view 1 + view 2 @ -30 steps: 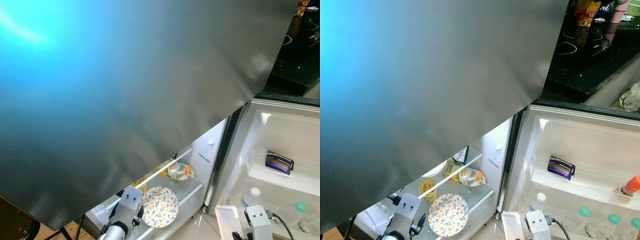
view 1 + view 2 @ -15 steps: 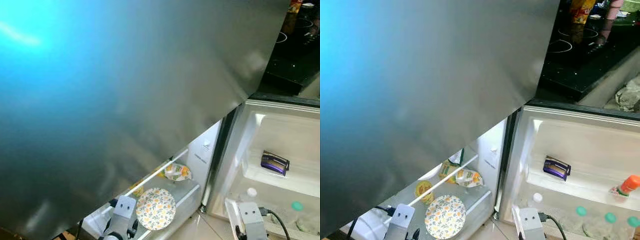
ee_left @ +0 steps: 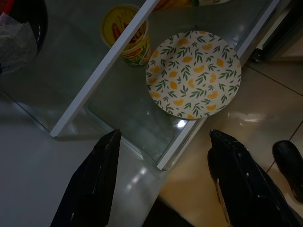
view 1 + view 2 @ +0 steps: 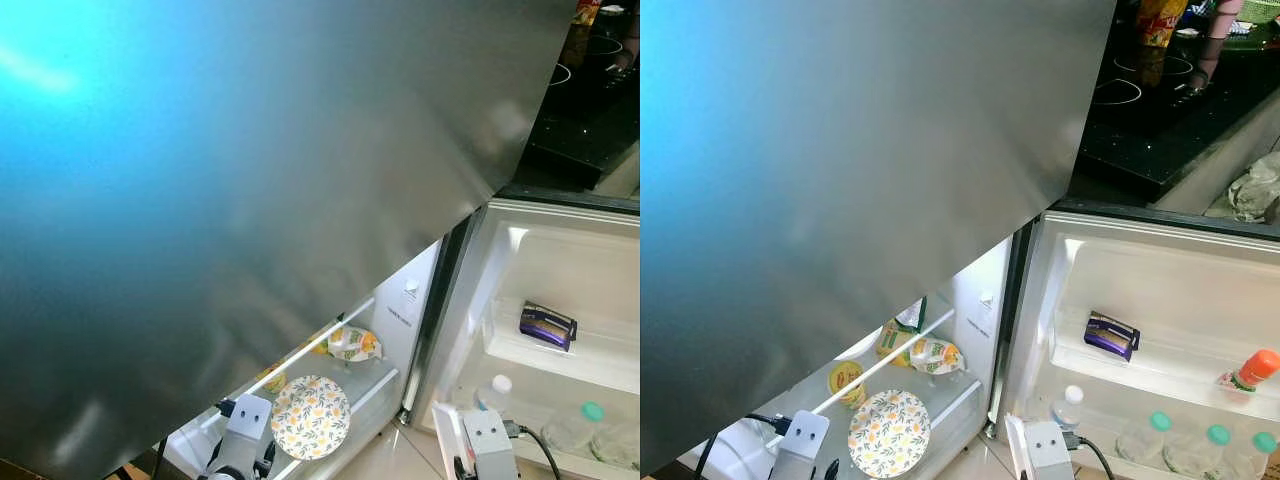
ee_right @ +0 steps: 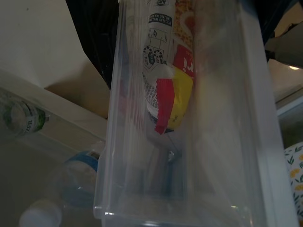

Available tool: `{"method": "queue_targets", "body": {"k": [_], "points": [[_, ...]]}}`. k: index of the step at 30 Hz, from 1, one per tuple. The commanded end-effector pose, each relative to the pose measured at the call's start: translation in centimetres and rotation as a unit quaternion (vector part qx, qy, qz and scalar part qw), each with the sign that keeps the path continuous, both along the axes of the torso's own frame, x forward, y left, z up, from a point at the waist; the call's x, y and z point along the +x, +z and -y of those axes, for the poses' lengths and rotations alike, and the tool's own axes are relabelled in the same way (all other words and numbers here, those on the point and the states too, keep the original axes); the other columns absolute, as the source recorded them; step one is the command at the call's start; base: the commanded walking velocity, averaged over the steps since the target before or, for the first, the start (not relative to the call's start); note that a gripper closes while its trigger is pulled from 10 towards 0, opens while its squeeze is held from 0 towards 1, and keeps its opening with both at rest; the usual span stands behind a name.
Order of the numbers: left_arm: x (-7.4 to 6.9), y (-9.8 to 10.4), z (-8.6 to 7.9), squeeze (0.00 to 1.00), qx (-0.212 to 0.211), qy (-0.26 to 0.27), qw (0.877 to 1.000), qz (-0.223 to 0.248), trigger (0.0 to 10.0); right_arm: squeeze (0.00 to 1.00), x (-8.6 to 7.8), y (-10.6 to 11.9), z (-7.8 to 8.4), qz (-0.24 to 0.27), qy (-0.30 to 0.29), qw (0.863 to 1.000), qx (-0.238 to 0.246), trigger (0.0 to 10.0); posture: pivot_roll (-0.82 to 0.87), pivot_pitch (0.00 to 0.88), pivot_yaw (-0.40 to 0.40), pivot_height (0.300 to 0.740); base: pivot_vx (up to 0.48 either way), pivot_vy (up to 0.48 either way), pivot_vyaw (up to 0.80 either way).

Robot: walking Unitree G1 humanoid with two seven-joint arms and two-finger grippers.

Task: Restocking fridge

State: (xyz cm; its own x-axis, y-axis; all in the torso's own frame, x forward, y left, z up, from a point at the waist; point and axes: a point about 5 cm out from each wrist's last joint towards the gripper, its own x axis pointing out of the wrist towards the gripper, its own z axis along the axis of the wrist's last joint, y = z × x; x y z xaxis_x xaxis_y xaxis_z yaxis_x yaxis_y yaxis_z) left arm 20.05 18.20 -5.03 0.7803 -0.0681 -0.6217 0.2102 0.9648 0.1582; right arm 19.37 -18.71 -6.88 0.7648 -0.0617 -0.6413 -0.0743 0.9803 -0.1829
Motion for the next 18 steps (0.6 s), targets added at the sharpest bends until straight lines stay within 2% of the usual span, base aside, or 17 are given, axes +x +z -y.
{"method": "queue_targets", "body": {"k": [1,3,18], "points": [[-0.57,-0.51,0.03,0.0,0.004,-0.002,1.0,-0.013,10.0,0.0,-0.43,-0.23,-0.29,-0.002,0.009,1.0,-0.001,10.0,-0.13,0.118,0.013,0.74,0.0,0.0,0.0],[-0.58,-0.53,0.08,0.0,0.004,-0.005,1.0,-0.013,10.0,0.0,-0.49,-0.26,-0.29,-0.003,0.009,1.0,-0.001,10.0,-0.13,0.118,0.013,0.74,0.0,-0.144,0.0],[-0.5,-0.67,0.3,0.0,0.007,-0.018,1.0,-0.011,10.0,0.0,-0.5,-0.29,-0.26,-0.003,0.008,1.0,-0.002,10.0,-0.13,0.118,0.015,0.74,0.0,-0.48,0.0]]}}
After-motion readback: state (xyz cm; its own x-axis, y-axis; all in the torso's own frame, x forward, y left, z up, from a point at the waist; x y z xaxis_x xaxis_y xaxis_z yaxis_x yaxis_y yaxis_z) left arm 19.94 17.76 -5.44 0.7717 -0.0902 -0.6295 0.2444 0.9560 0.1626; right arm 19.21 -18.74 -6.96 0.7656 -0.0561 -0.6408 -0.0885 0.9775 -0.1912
